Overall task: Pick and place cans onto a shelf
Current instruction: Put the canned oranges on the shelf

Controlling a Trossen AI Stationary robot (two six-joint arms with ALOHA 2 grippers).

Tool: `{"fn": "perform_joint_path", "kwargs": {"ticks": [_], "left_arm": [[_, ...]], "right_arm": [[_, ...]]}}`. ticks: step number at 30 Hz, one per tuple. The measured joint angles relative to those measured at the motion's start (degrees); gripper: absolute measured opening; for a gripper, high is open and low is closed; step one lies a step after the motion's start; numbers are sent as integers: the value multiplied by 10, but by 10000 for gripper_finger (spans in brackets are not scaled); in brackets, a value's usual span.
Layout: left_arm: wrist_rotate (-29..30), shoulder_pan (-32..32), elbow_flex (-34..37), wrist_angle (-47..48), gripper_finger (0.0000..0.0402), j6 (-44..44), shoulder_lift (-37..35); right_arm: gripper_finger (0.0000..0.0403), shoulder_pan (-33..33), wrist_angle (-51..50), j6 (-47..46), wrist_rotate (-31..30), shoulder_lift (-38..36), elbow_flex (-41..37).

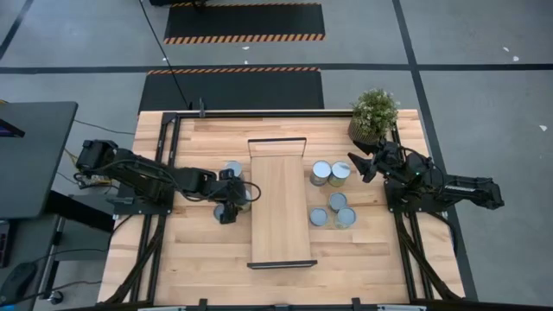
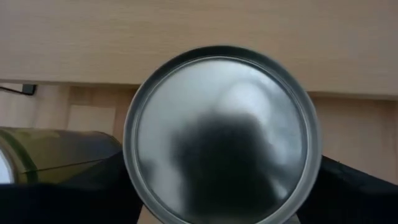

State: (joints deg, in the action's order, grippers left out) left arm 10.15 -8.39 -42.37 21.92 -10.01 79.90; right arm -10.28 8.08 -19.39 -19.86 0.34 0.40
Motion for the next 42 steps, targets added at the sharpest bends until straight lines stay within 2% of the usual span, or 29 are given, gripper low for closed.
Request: {"fn": "perform_joint_path", "kwargs": {"ticks": [5, 10, 13, 16, 20, 24, 27, 35, 42], "left_arm": [[-12, 0, -8, 18, 307, -33, -11], [-12, 0, -72, 121, 311, -58, -27], [15, 0, -120, 171, 310, -63, -31], [46, 5, -150, 138, 310, -62, -30], [65, 29, -155, 60, 310, -45, -28], [40, 70, -159, 0, 310, -30, 15], [-4, 97, -204, -13, 309, -13, 67], [-26, 128, -378, 90, 307, 47, 216], [-26, 146, -493, 149, 307, 82, 305]], "right_arm": [[352, 0, 0, 0, 0, 0, 0], [352, 0, 0, 0, 0, 0, 0], [352, 0, 0, 0, 0, 0, 0], [352, 0, 1, 0, 3, 0, 0], [352, 0, 2, 0, 4, 0, 0], [352, 0, 0, 0, 5, 0, 0], [352, 0, 3, 0, 4, 0, 0], [352, 0, 0, 0, 4, 0, 0], [352, 0, 0, 0, 5, 0, 0]]}}
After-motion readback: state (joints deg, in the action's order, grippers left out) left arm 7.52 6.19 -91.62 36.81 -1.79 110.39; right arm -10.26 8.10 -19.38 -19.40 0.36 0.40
